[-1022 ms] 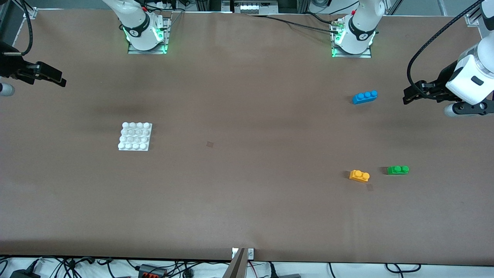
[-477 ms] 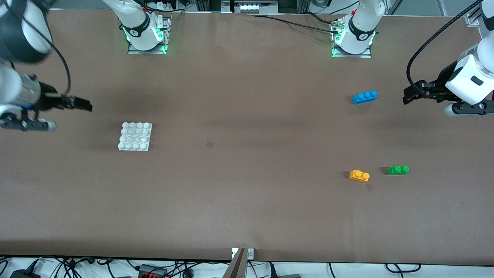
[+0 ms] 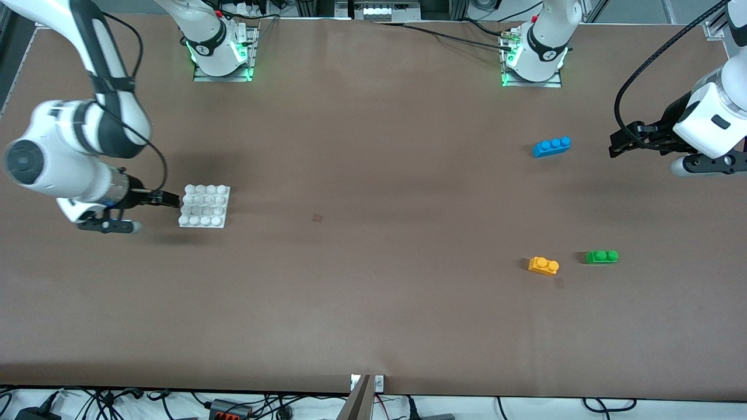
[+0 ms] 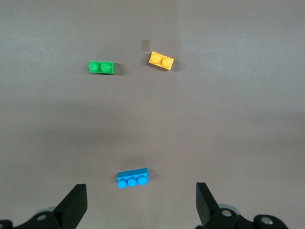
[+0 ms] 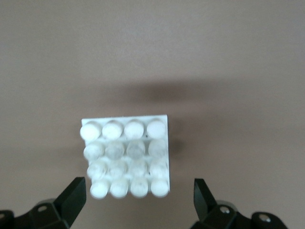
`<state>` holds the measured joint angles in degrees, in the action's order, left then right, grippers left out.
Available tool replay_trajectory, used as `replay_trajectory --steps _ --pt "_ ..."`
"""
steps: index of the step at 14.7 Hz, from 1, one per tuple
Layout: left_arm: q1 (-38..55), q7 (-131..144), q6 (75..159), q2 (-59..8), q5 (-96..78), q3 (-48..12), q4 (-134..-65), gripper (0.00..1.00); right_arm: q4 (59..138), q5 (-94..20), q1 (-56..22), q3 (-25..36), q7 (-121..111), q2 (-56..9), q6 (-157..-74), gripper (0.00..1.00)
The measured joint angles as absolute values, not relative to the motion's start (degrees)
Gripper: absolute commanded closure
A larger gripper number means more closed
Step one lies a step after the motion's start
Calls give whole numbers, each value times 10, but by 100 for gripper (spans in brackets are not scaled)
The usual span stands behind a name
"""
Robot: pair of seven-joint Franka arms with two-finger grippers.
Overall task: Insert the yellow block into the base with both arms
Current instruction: 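Move the right gripper down onto the white base plate, then close the right gripper on the white base plate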
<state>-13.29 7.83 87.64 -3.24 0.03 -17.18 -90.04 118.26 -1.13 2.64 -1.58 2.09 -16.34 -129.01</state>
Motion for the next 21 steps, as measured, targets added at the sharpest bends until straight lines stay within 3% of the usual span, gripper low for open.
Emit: replay_trajectory --steps 2,5,16,21 --pt "-133 78 876 -32 0 -172 -900 0 1236 -11 20 -17 21 -163 -1361 0" --pt "-133 78 876 -32 0 -172 -901 0 1271 -11 13 -17 21 -169 -1392 0" --pt "-133 71 876 -33 0 -172 -901 0 1273 -11 -5 -17 22 -207 -1443 0" --pt "-133 69 876 -33 0 -171 -901 0 1273 -11 -7 -17 22 -208 -1447 19"
